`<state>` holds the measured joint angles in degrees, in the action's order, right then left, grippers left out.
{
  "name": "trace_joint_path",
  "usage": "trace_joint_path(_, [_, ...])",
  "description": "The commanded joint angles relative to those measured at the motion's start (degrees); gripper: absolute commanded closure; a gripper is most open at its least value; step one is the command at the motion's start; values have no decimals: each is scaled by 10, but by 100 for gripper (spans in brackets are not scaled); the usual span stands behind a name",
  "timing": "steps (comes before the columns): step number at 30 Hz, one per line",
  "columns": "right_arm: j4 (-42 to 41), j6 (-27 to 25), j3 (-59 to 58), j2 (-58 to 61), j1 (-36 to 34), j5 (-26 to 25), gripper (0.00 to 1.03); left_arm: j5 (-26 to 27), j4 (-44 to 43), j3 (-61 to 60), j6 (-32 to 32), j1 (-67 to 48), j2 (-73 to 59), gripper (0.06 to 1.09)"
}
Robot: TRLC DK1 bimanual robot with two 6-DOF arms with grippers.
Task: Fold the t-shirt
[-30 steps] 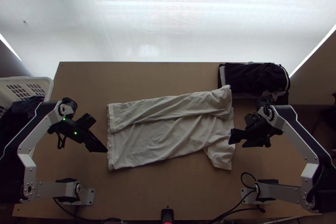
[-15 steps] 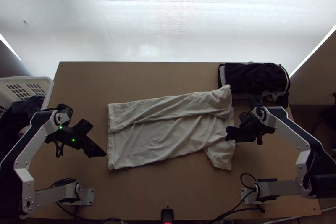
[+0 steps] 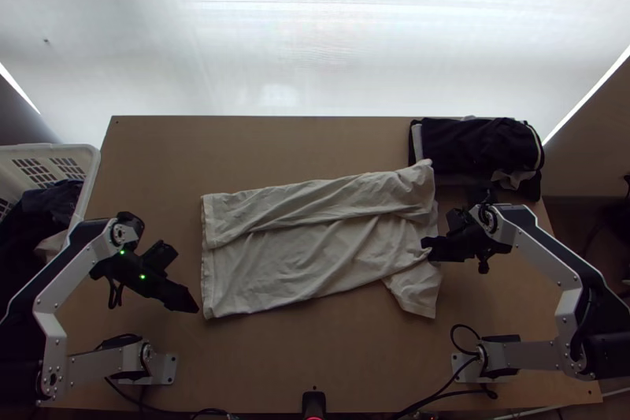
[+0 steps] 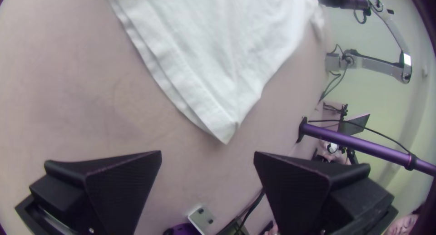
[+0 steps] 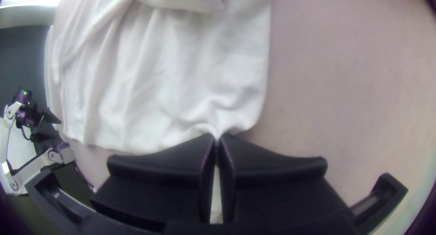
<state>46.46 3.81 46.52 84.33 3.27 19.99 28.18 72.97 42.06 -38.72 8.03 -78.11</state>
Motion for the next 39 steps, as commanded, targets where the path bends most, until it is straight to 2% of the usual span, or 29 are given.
trace_joint_path(1, [-7,1,-4,-10,3,-2,100,0,-49,-16,17,-72,-72,10])
trace_joint_path(13, [-10,2,-20,-25,3,-7,100,23,-93,2,41,-167,-130,10])
trace_joint_path(16, [-14,2,-24,-25,2,-7,100,37,-93,6,41,-173,-131,11])
trace_joint_path(17, [-16,2,-25,-25,3,-7,100,44,-93,7,39,-177,-132,15])
trace_joint_path(18, [-17,2,-27,-25,3,-8,100,47,-93,7,37,-178,-132,26])
trace_joint_path(19, [-21,3,-28,-25,5,-8,100,53,-95,8,36,-177,-132,42])
trace_joint_path(20, [-22,4,-28,-25,7,-10,100,62,-97,8,33,-173,-132,65])
trace_joint_path(22, [-22,4,-29,-25,7,-11,100,77,-101,9,29,-168,-131,101])
trace_joint_path(23, [-23,4,-29,-25,7,-12,100,77,-106,8,27,-162,-127,105])
trace_joint_path(28, [-19,1,-35,-39,2,-13,100,76,-115,7,10,-128,-106,105])
trace_joint_path(31, [-12,-1,-36,-64,-5,-14,100,76,-92,17,-7,-101,-81,105])
trace_joint_path(39, [42,-51,-28,-124,-72,-18,100,71,-47,48,-45,-25,-54,105])
